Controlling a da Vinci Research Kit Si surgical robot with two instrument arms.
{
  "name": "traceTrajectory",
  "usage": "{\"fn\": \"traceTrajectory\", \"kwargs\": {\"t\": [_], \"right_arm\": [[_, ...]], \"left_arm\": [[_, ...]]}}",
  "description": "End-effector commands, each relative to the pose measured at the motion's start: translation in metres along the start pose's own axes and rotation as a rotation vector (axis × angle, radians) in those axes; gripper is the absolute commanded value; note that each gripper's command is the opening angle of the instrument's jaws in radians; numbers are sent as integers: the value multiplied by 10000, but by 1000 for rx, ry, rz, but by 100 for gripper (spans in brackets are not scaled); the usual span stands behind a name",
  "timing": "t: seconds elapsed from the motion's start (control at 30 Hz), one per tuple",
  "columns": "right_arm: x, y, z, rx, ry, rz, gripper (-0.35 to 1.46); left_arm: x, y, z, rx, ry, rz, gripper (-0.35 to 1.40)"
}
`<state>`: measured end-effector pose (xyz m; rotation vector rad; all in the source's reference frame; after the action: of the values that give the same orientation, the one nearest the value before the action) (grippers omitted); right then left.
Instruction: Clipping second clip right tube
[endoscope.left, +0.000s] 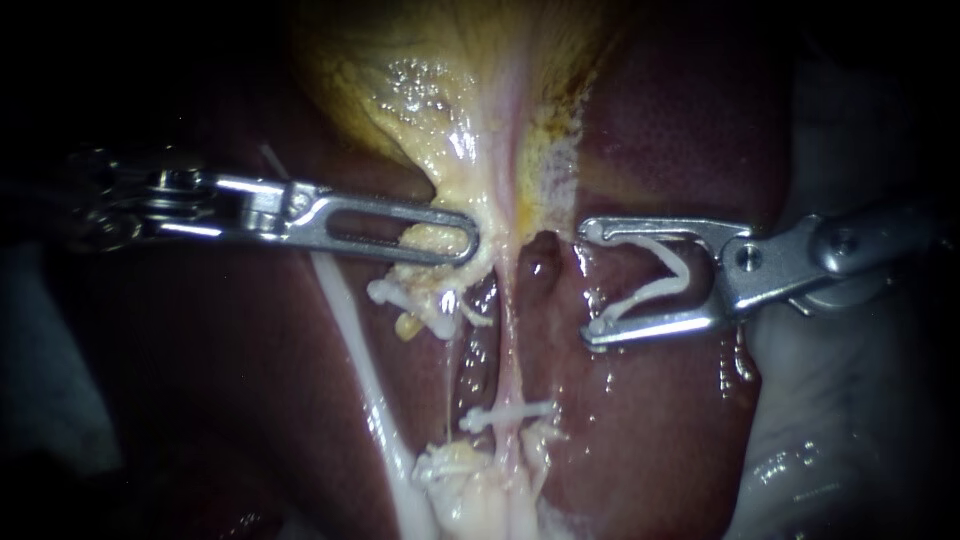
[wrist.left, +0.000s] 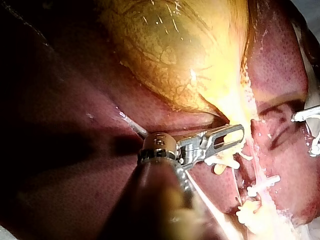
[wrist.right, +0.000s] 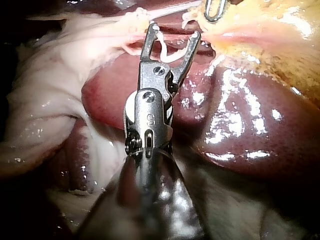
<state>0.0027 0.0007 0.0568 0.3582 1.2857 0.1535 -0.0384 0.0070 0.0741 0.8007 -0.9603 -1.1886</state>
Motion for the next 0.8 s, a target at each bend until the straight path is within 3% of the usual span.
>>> {"fn": "traceTrajectory", "kwargs": {"t": [0.03,0.13,0.4,0.7,0.8], "right_arm": [[0,0,0,-1,0,0,50],[0,0,0,-1,0,0,50],[0,0,1,-1,0,0,50],[-1,-1,5,3,1,-7,50],[-4,-3,16,9,-49,41,50]], "left_arm": [[0,-1,-3,2,2,0,-35],[-2,-5,-19,10,9,-3,-35],[-20,-27,-64,-7,-14,-21,-35],[-20,-29,-67,-7,-22,-28,-35],[-20,-30,-67,-7,-22,-29,-35]]}}
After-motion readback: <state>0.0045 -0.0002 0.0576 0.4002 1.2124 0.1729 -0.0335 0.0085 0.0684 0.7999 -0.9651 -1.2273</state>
